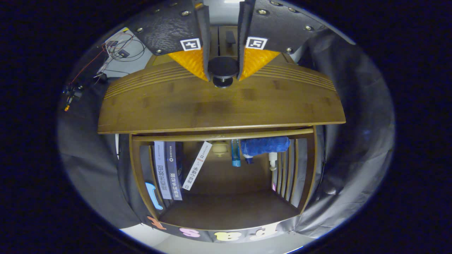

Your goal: Pull open the drawer, take out the items inside it, and place them on the countertop above the cabinet.

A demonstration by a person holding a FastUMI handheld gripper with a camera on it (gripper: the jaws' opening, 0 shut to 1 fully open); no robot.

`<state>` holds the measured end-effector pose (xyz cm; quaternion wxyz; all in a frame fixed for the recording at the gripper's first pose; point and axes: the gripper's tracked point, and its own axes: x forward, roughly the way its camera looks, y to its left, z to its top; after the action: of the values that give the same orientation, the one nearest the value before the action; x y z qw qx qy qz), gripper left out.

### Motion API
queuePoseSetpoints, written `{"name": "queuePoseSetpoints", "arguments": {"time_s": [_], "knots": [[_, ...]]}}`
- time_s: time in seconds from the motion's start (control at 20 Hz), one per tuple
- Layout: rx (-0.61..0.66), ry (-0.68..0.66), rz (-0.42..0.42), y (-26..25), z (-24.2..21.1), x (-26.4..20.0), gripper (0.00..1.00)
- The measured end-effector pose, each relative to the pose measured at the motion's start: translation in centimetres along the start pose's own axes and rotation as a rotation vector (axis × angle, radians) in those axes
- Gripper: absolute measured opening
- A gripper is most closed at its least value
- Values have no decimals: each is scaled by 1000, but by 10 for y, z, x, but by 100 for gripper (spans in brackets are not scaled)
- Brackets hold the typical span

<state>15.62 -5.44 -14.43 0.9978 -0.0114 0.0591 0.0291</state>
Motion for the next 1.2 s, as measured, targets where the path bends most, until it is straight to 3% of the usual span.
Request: {"name": "queuePoseSetpoints", "arguments": {"time_s": [0.35, 0.4, 0.45, 0.55, 0.65, 1.05, 1.2], "knots": [[-13, 15, 2, 0, -9, -52, 32], [-22, 15, 3, -1, -10, -60, 27], [-60, -7, -90, -23, -8, -65, 21], [-6, -46, -46, -17, 1, -91, 10], [-55, -79, -9, -14, 10, -92, 5], [-48, -147, -22, -22, 38, -103, 10], [-13, -134, -29, -21, 42, -95, 38]]}}
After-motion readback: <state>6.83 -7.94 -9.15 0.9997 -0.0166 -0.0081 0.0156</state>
